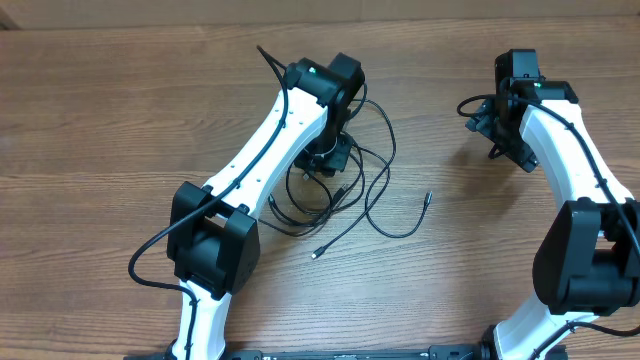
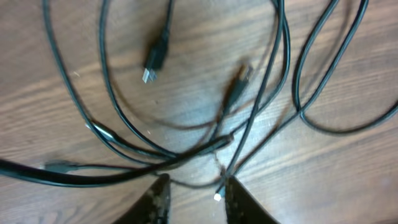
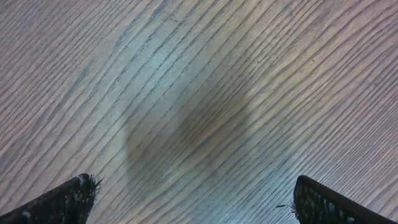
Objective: Untangle cables
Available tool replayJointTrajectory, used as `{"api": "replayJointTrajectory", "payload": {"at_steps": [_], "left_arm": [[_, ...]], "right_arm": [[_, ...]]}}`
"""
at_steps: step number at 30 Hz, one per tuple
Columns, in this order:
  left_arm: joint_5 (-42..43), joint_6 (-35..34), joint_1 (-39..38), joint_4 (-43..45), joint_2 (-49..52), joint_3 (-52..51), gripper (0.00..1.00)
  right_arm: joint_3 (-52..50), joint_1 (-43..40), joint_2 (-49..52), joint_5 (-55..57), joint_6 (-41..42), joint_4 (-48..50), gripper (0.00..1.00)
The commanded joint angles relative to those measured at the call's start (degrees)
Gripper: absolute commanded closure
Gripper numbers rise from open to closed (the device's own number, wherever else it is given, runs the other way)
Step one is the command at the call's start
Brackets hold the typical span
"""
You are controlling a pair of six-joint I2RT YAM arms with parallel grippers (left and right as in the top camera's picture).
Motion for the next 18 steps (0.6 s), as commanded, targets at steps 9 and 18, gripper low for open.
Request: {"api": "replayJointTrajectory", "payload": {"at_steps": [9, 18], "left_arm": [[-9.8, -7.2, 0.9, 2.4, -0.7, 0.5, 0.67], [-18.2, -11.8, 1.0, 2.9, -0.7, -7.5, 0.77]], "right_arm": [[-0.1, 0.0, -0.5, 0.6, 0.4, 0.3, 0.00], [-0.1, 0.0, -0.5, 0.6, 0.4, 0.3, 0.00]]}}
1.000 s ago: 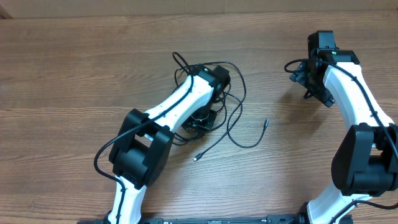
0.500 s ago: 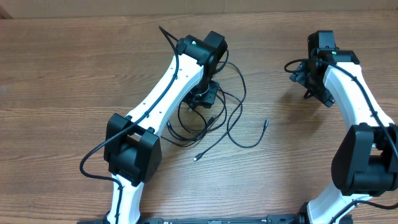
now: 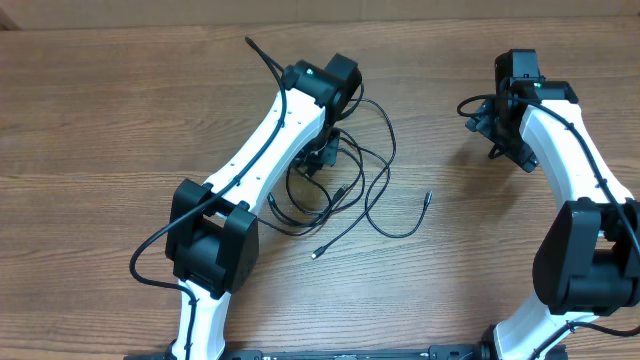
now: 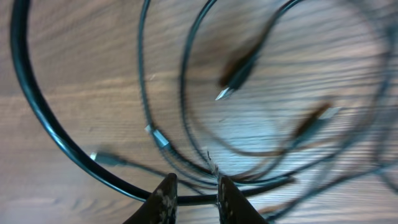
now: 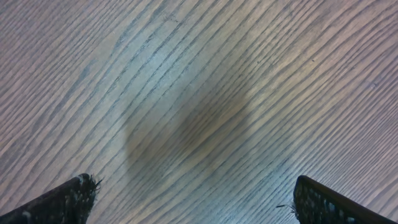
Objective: Untangle cables
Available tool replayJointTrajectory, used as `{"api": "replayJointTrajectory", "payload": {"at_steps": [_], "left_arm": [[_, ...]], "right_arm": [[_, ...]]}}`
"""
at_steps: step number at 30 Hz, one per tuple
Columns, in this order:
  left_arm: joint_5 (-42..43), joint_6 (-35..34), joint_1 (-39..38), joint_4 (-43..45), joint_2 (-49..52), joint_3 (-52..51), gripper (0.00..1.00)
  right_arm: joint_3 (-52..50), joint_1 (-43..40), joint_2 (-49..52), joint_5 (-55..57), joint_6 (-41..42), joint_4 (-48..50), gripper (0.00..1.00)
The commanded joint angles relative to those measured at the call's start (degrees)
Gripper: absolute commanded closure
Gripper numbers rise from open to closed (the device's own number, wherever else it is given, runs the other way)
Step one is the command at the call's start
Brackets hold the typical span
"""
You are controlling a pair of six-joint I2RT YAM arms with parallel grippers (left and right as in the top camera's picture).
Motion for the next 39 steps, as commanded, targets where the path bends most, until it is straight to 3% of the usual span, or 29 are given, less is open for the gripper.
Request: {"api": "replayJointTrajectory", "payload": {"at_steps": [1, 11, 20, 27, 39], "left_arm": [[-6.2, -4.6, 0.4, 0.6, -0.7, -5.4, 0.77], [-9.6, -5.4, 3.3, 4.3, -0.7, -16.5, 0.75], [-10.7, -5.4, 11.2, 4.0, -0.7, -18.7, 0.69], [-1.2, -5.3, 15.1, 4.0, -0.7, -18.7, 0.51], [9.9, 0.9, 15.2, 7.4, -0.7, -17.9, 0.48]], "right_arm": [[-0.1, 0.0, -0.5, 0.6, 0.4, 0.3, 0.00], [-0.1, 0.0, -0.5, 0.6, 0.4, 0.3, 0.00], [-0.1, 0.0, -0.5, 0.6, 0.4, 0.3, 0.00], [-0.1, 0.0, -0.5, 0.6, 0.4, 0.3, 0.00], [-0.1, 0.0, -0.5, 0.6, 0.4, 0.3, 0.00]]}}
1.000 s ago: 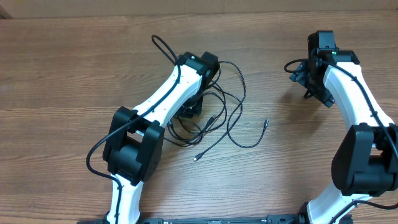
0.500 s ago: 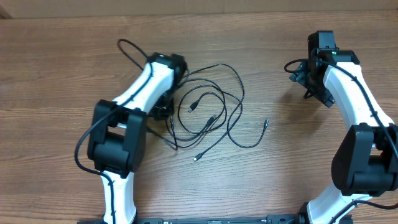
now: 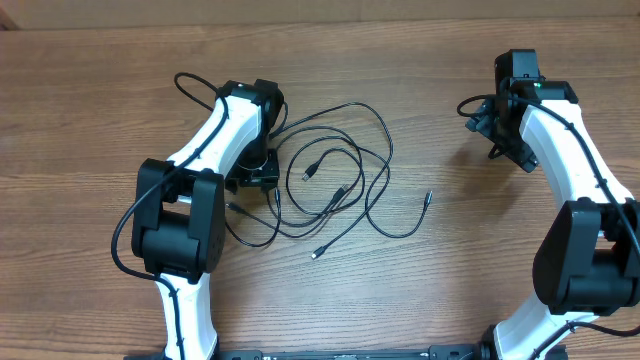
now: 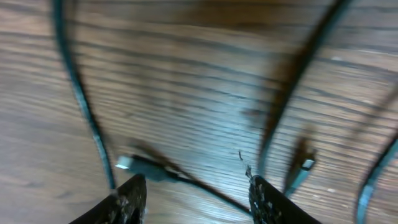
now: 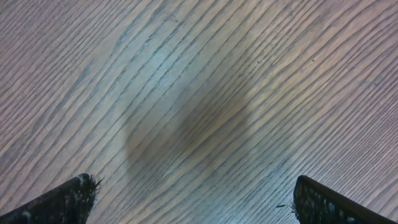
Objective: Untangle cables
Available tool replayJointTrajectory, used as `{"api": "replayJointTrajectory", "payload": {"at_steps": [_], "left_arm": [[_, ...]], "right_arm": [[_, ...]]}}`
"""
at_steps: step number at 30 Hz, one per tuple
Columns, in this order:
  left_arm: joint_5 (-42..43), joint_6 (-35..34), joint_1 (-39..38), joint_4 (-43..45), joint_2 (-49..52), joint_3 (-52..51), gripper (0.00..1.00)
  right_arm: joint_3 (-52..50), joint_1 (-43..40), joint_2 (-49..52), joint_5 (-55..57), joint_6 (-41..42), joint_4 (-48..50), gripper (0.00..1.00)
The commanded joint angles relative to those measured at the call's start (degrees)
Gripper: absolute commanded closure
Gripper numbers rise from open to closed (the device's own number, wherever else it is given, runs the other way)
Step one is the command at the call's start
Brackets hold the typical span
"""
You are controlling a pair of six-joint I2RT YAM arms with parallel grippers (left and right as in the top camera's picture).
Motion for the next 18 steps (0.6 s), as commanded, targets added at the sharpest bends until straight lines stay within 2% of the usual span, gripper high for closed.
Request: {"api": "replayJointTrajectory", "payload": {"at_steps": [1, 7, 10, 11, 13, 17, 18], "left_arm": [[5.5, 2.0, -0.2, 0.2, -0.7, 0.8, 0.48], [12.2, 5.6, -0.2, 0.2, -0.7, 4.5, 0.57], [14.2, 5.8, -0.3, 1.0, -0.7, 6.7, 0.75], [15.6, 5.8, -0.6, 2.1, -0.7, 7.0, 0.89], [18.1, 5.6, -1.2, 4.1, -0.7, 7.0, 0.96], [19.6, 5.6, -2.8, 7.0, -0.7, 7.0, 0.96], [19.6, 5.6, -3.3, 7.5, -0.7, 7.0, 0.93]], "right_arm": [[-0.1, 0.0, -0.5, 0.6, 0.4, 0.3, 0.00], [-0.1, 0.0, -0.5, 0.6, 0.4, 0.3, 0.00], [-0.1, 0.0, -0.5, 0.6, 0.4, 0.2, 0.00], [-0.1, 0.0, -0.5, 0.6, 0.4, 0.3, 0.00], [-0.1, 0.0, -0.5, 0.6, 0.4, 0.3, 0.00], [-0.1, 0.0, -0.5, 0.6, 0.4, 0.3, 0.00], [-0.1, 0.0, -0.5, 0.6, 0.4, 0.3, 0.00]]}}
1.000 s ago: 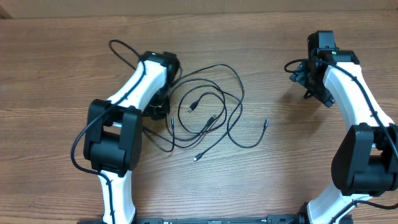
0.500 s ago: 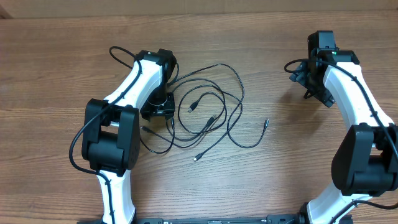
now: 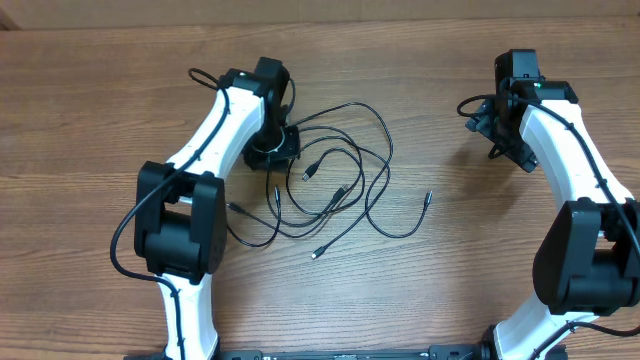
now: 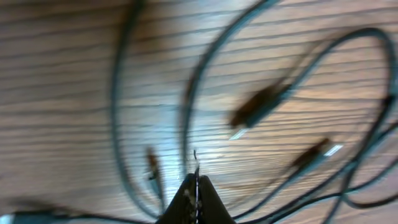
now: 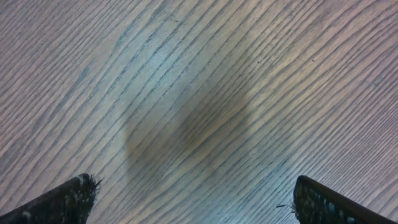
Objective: Untangle cables
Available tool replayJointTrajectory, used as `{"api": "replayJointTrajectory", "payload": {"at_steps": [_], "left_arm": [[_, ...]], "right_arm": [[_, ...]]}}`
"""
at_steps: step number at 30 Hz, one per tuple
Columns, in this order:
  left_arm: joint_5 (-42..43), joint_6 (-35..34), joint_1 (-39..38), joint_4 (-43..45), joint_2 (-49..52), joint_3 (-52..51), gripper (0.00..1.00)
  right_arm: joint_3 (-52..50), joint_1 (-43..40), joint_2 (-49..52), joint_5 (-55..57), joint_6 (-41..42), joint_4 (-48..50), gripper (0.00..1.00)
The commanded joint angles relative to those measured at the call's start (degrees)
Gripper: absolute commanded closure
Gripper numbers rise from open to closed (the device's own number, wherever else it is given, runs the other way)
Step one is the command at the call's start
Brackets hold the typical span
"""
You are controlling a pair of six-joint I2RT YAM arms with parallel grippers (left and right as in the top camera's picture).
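Note:
Several thin black cables point(image 3: 345, 165) lie looped over each other in the middle of the wooden table point(image 3: 100, 150), with plugs at their ends point(image 3: 427, 197). My left gripper point(image 3: 272, 150) is at the tangle's far left edge. In the blurred left wrist view it point(image 4: 196, 185) is shut, fingertips pressed together. A strand runs down to the tips; whether it is pinched cannot be told. Two plugs point(image 4: 258, 106) lie ahead of it. My right gripper point(image 5: 195, 190) stands open over bare wood, far right of the cables point(image 3: 493, 132).
The left arm's own thick black lead point(image 3: 205, 78) loops beside its wrist. One plug point(image 3: 232, 207) lies out to the tangle's left and another point(image 3: 317, 252) at its near side. The table's back edge point(image 3: 400, 24) runs behind both arms.
My left gripper was open wide at the tangle's left side. It is now shut and sits a little farther back and to the right. The right arm has not moved.
My left gripper stood in the upper part of the tangle, jaws a narrow gap apart over the strands, at the first two moments. Then it was open at the left edge, and the loops reached farther left. Now it is shut there. The right gripper stayed open throughout.

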Motion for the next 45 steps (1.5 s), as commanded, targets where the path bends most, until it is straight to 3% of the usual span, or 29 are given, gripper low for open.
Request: {"api": "replayJointTrajectory", "payload": {"at_steps": [1, 3, 6, 22, 30, 37, 42, 45], "left_arm": [[3.3, 1.0, -2.3, 1.4, -0.7, 1.3, 0.87], [3.2, 1.0, -3.1, 1.9, -0.7, 1.3, 0.69], [3.2, 1.0, -4.8, 2.6, -0.7, 1.3, 0.57], [3.2, 1.0, -14.7, 3.2, -0.7, 1.2, 0.62], [2.2, 1.0, -19.3, 3.7, -0.7, 1.2, 0.52], [-6.3, 1.0, -21.0, 4.0, -0.7, 1.2, 0.30], [-9.7, 1.0, -21.0, 4.0, -0.7, 1.2, 0.28], [-10.2, 1.0, -21.0, 4.0, -0.7, 1.2, 0.36]], "right_arm": [[-0.1, 0.0, -0.5, 0.5, 0.4, 0.3, 0.00], [-0.1, 0.0, -0.5, 0.5, 0.4, 0.3, 0.00], [-0.1, 0.0, -0.5, 0.5, 0.4, 0.3, 0.00], [-0.1, 0.0, -0.5, 0.5, 0.4, 0.3, 0.00], [-0.1, 0.0, -0.5, 0.5, 0.4, 0.3, 0.00], [-0.1, 0.0, -0.5, 0.5, 0.4, 0.3, 0.00], [-0.1, 0.0, -0.5, 0.5, 0.4, 0.3, 0.00], [-0.1, 0.0, -0.5, 0.5, 0.4, 0.3, 0.00]]}}
